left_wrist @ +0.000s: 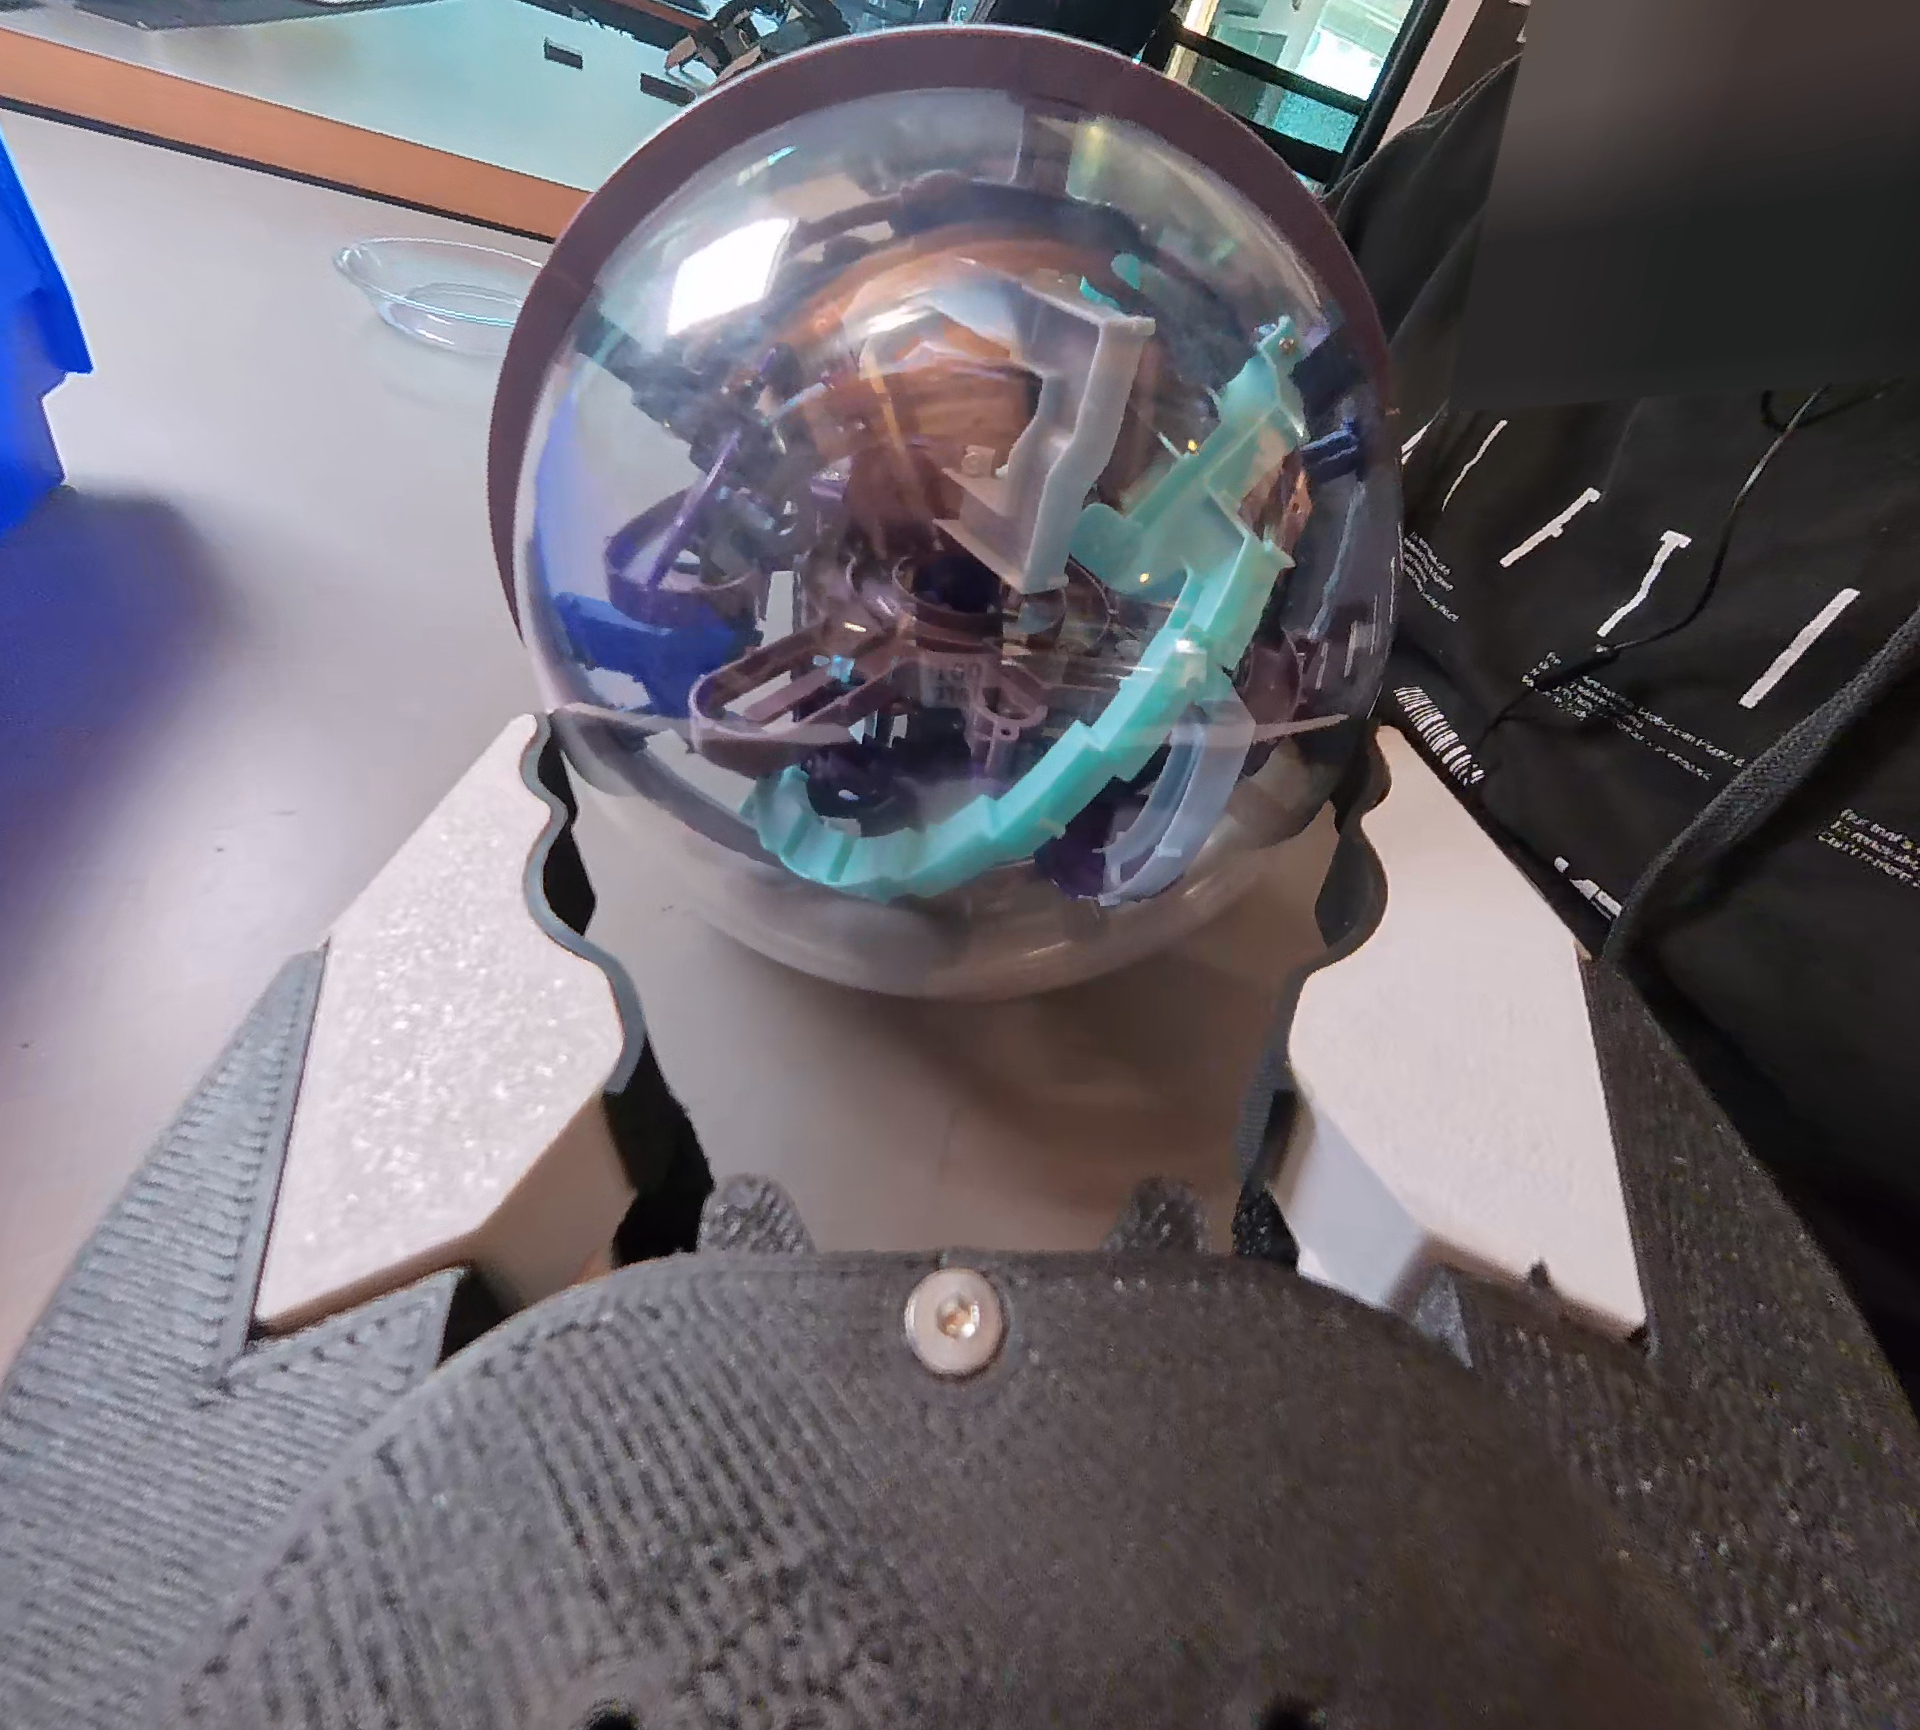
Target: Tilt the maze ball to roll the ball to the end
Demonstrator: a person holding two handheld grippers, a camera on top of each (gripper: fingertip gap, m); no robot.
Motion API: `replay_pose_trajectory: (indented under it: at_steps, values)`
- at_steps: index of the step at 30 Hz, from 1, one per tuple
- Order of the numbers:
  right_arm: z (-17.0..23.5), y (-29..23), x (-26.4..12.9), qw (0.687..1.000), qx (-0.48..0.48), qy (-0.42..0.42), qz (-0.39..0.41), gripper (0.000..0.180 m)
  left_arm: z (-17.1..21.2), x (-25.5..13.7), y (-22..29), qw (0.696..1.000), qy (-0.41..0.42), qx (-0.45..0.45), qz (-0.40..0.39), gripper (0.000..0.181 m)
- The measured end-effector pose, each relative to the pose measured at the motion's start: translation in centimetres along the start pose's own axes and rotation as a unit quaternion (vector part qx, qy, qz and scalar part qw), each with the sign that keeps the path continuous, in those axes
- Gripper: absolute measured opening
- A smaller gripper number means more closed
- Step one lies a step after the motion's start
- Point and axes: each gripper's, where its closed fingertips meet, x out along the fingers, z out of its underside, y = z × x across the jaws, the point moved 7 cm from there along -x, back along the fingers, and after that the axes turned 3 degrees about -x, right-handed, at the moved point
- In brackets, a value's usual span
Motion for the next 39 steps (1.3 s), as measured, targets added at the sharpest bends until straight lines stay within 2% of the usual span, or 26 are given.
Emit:
replay_pose_trajectory:
  at_steps: [17,25,32,39]
  values:
    - [0.3,0.0,-0.3,0.999,-0.042,-0.01,0.005,0.119,-0.3,0.4,0.5,0.999,-0.005,0.045,-0.027,0.143]
    - [0.9,0.4,-0.2,1.0,-0.007,-0.026,0.001,0.119,-0.7,0.4,0.2,0.999,-0.008,0.003,-0.036,0.143]
    - [1.7,0.6,-0.1,0.998,0.015,-0.062,-0.014,0.109,-1.1,-0.1,-0.2,0.996,-0.017,-0.083,-0.025,0.142]
    - [-0.3,1.6,-1.7,0.999,-0.014,-0.051,-0.003,0.104,-1.5,-0.5,-1.0,0.989,-0.019,-0.148,-0.023,0.14]
